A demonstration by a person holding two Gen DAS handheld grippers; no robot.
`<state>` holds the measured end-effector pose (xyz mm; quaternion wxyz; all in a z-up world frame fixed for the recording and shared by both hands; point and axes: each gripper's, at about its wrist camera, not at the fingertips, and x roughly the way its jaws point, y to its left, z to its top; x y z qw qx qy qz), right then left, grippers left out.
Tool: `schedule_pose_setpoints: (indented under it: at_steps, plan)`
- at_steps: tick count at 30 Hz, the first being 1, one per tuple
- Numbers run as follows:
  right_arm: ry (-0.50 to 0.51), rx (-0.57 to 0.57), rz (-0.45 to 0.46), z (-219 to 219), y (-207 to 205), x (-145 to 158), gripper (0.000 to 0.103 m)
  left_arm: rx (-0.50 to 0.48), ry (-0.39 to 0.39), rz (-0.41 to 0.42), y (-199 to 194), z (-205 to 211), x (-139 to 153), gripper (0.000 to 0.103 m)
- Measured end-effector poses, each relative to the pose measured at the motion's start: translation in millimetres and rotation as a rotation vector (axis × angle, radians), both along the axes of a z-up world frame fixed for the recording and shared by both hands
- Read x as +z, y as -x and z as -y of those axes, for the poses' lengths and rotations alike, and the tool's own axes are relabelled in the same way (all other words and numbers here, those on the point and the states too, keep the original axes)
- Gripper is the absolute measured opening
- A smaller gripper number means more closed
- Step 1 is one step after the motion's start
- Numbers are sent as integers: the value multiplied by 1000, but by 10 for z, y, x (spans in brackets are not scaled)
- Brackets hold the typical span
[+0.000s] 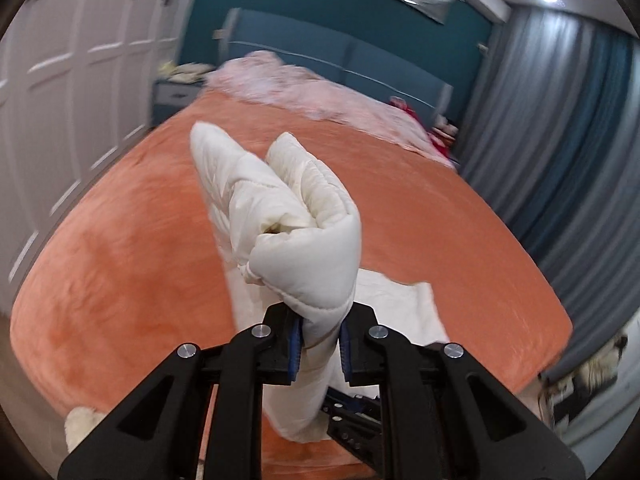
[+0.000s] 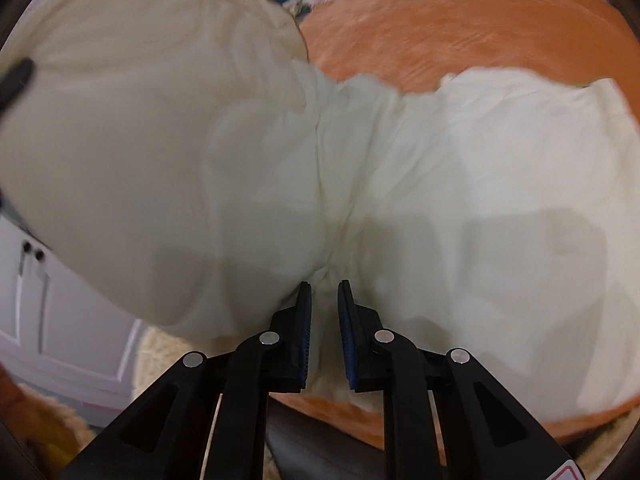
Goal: Fold large clothes
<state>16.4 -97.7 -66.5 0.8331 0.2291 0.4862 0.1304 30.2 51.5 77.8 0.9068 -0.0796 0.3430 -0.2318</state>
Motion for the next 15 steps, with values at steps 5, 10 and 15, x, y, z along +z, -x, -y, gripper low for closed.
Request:
schedule_pose_setpoints:
  at_steps: [5, 10, 15]
  plan:
    - [42, -139, 27, 680, 459, 299, 16, -133, -31, -16, 100, 615, -50, 14]
    - [156, -251, 47, 1097, 887, 480, 16, -233, -97, -82, 173, 1170, -398, 14]
    - [223, -301, 73, 1295, 1098, 666, 19, -293, -160, -198, 279, 1487, -898, 20]
